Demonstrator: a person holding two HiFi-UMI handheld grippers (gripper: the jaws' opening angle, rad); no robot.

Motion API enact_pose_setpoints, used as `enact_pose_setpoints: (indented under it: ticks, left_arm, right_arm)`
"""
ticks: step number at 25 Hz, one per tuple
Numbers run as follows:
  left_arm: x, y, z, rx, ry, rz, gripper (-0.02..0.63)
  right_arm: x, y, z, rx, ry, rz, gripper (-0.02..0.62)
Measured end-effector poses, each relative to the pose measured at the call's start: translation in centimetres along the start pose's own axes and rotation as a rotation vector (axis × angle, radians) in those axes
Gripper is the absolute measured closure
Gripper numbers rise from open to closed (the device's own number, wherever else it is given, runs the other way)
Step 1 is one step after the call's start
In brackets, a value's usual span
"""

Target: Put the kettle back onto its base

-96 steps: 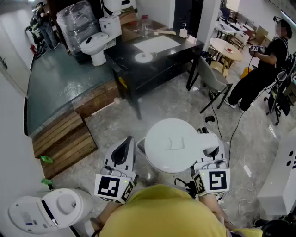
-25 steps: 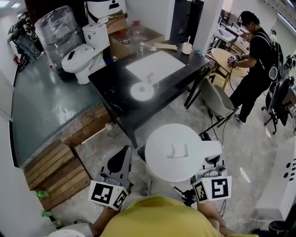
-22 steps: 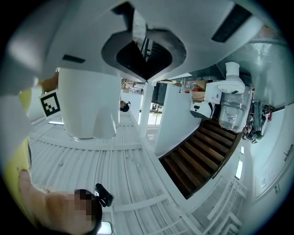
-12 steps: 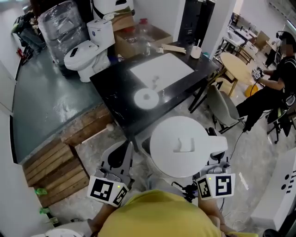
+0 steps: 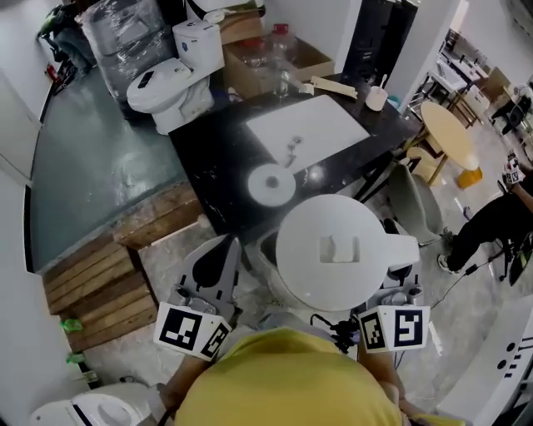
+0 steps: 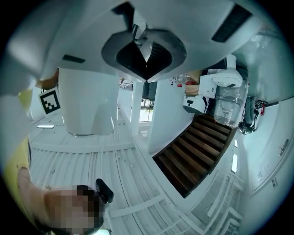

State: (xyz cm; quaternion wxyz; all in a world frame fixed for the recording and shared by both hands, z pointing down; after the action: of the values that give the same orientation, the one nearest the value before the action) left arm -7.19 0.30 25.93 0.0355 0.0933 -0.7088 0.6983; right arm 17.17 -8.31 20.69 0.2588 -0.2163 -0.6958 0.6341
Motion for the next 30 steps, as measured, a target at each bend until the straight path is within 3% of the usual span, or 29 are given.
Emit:
enact_pose_setpoints:
  ticks: [6, 13, 30]
  left_arm:
    - [0.4, -0.4, 2.0, -0.005, 0.065, 0.003, 0.597]
    - [1.5, -1.0, 3.8, 0.013, 0.085, -0.001, 0.597]
    - [7.8, 0.3, 11.0, 0.032, -0.041, 0.01, 0.597]
  right_arm:
    - [-1.9, -0.9, 3.1, -0.008, 0.055, 0.008, 0.528]
    - [-2.5, -1.7, 5.8, -0.003, 0.077, 0.019, 0.528]
    - [-1.9, -1.7, 13.3, -0.032, -0.016, 0.008, 0.528]
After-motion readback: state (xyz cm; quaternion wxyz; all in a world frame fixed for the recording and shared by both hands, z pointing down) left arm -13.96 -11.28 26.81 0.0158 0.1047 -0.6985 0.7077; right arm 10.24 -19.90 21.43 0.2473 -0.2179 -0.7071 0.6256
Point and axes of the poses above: the fingertips, and each gripper's own axes: z forward along the fingers, x to its left, y out of its top, the point moved 4 cm from there along -z, backward along the fingers, and after that the axes turned 6 degrees about y, right-handed, at the moved point
